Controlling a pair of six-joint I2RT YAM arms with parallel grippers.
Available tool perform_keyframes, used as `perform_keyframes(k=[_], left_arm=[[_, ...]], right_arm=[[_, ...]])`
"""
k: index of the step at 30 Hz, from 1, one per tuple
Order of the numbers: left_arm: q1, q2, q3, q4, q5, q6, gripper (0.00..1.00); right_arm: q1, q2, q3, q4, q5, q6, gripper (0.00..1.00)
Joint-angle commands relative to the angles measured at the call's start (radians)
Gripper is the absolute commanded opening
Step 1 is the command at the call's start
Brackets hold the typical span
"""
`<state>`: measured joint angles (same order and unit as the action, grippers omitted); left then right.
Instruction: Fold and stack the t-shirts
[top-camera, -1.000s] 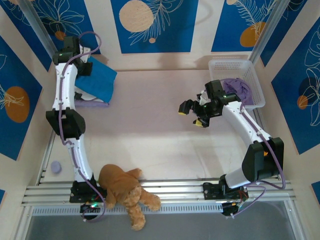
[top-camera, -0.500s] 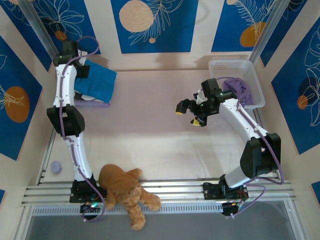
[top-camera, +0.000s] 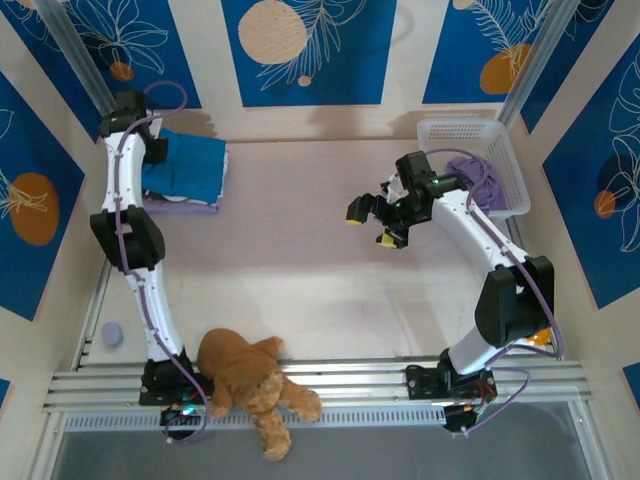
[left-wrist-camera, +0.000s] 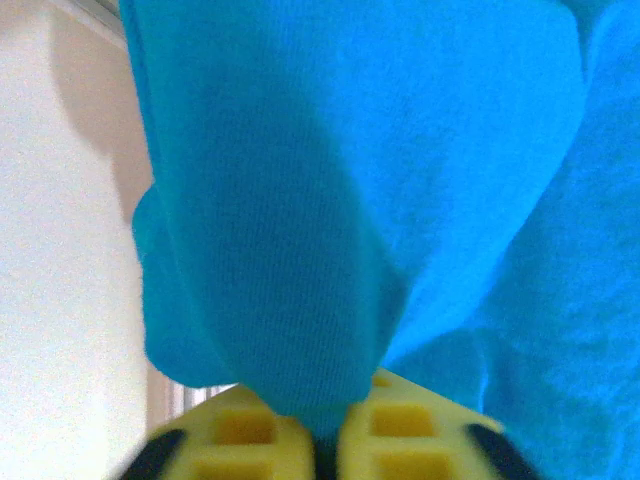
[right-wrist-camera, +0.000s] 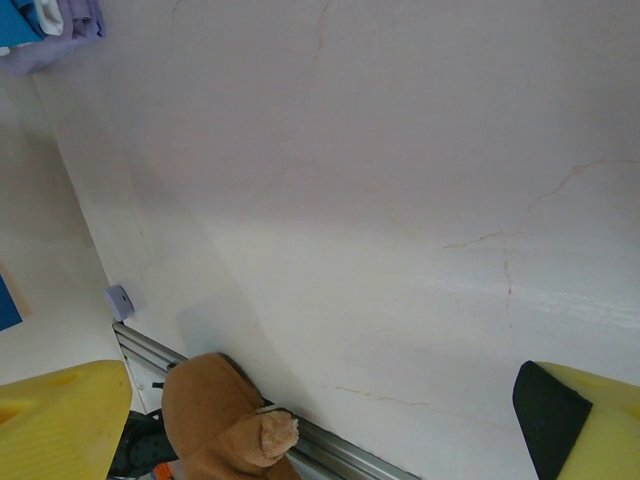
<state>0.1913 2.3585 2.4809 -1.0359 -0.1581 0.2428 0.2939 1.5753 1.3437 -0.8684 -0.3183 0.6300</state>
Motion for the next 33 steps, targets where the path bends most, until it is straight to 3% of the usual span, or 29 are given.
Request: perform_keyframes(k=[1,4,7,11,14,17,20,22,27,29,32,33], left_arm=[[0.019,0.035,0.027,0.011,-0.006,-0.005,0.43],[0.019,0.044,0.027,0.03,-0.105,-0.007,0.46],[0.02,0.026,0.029,0.051,-0.208,0.001,0.71],[0.017,-0.029,0.03,0.07,-0.225,-0.013,0.97],[0.004,-0.092,0.029,0.042,-0.179,-0.057,0.99],[-0.01,-0.2,-0.046,0.026,-0.043,-0.14,0.99],[-0.029,-0.377,-0.274,0.136,0.09,-0.24,0.99],[-0.047,-0.536,-0.501,0.309,0.162,-0.295,0.99],[-0.116,-0.87,-1.062,0.761,0.165,-0.398,0.99],[-0.152,-0.96,-1.241,0.887,0.141,-0.375,0.99],[-0.19,-1.07,-1.52,1.15,0.257,-0.293,0.99],[-0.206,-1.098,-1.602,1.204,0.243,-0.284,0.99]], right_arm=[[0.007,0.003,0.032,-0.027,-0.028,0.002,0.99],[0.005,-0.013,0.039,-0.043,-0.018,-0.003,0.99],[-0.001,-0.036,0.043,-0.065,-0.002,-0.013,0.99],[-0.011,-0.081,0.034,-0.081,0.041,-0.024,0.99],[-0.021,-0.125,0.02,-0.08,0.114,-0.037,0.99],[-0.029,-0.201,-0.016,-0.035,0.244,-0.073,0.99],[-0.034,-0.328,-0.118,0.107,0.379,-0.126,0.99],[-0.038,-0.441,-0.243,0.276,0.468,-0.217,0.99],[-0.071,-0.663,-0.623,0.704,0.7,-0.426,0.99],[-0.132,-0.706,-0.727,0.811,0.689,-0.446,0.99],[-0.233,-0.724,-0.846,0.937,0.618,-0.454,0.99],[-0.262,-0.72,-0.884,0.997,0.595,-0.447,0.99]])
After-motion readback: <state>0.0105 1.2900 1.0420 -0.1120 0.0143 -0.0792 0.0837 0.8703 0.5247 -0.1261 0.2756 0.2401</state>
